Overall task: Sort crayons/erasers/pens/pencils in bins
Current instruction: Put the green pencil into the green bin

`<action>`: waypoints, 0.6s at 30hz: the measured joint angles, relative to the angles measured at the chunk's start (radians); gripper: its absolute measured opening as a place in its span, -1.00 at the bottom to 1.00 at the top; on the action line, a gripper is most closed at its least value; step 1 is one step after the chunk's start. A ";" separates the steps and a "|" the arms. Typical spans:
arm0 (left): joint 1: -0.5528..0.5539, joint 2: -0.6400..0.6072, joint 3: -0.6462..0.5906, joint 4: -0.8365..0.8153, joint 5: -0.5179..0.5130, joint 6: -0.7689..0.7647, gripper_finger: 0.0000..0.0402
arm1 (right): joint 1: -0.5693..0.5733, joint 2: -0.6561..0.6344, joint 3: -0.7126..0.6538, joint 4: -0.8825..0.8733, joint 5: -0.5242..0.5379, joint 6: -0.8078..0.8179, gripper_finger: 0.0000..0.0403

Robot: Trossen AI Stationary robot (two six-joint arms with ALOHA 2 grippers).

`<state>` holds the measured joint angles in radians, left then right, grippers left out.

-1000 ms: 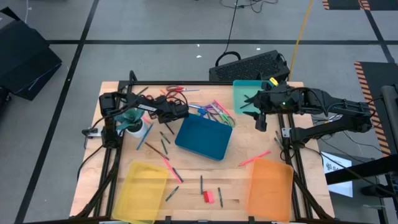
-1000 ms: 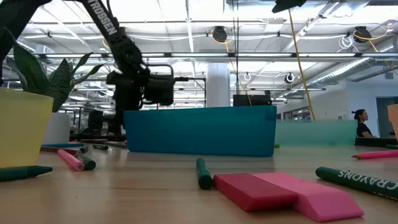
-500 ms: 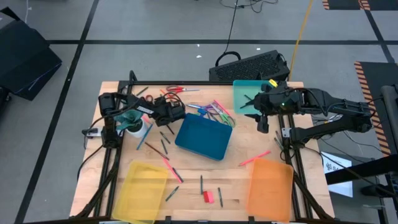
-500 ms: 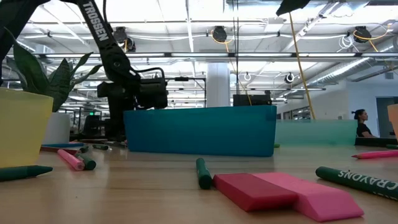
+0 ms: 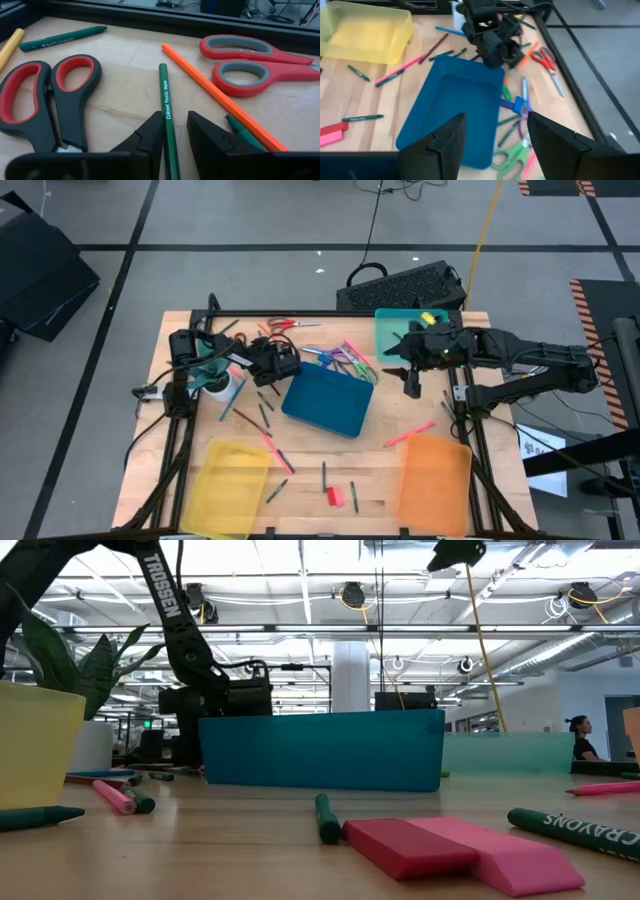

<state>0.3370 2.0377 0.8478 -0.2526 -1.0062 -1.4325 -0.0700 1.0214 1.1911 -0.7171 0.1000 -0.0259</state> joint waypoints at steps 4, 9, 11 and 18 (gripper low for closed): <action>0.001 0.000 0.001 -0.002 0.002 0.021 -0.57 | 0.000 0.002 -0.049 0.061 0.011 -0.041 0.02; -0.004 0.002 0.008 -0.003 0.006 0.055 -0.85 | 0.000 0.008 -0.051 0.079 0.083 -0.046 0.02; -0.004 0.002 0.008 -0.004 0.006 0.066 -0.92 | 0.000 0.013 -0.051 0.081 0.084 -0.039 0.02; 0.005 -0.020 0.008 -0.038 0.054 0.108 -0.88 | 0.000 0.021 -0.051 0.046 0.081 0.109 0.02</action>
<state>0.3417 2.0172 0.8558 -0.2905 -0.9527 -1.3247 -0.0700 1.0423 1.1397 -0.6710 0.1810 0.0833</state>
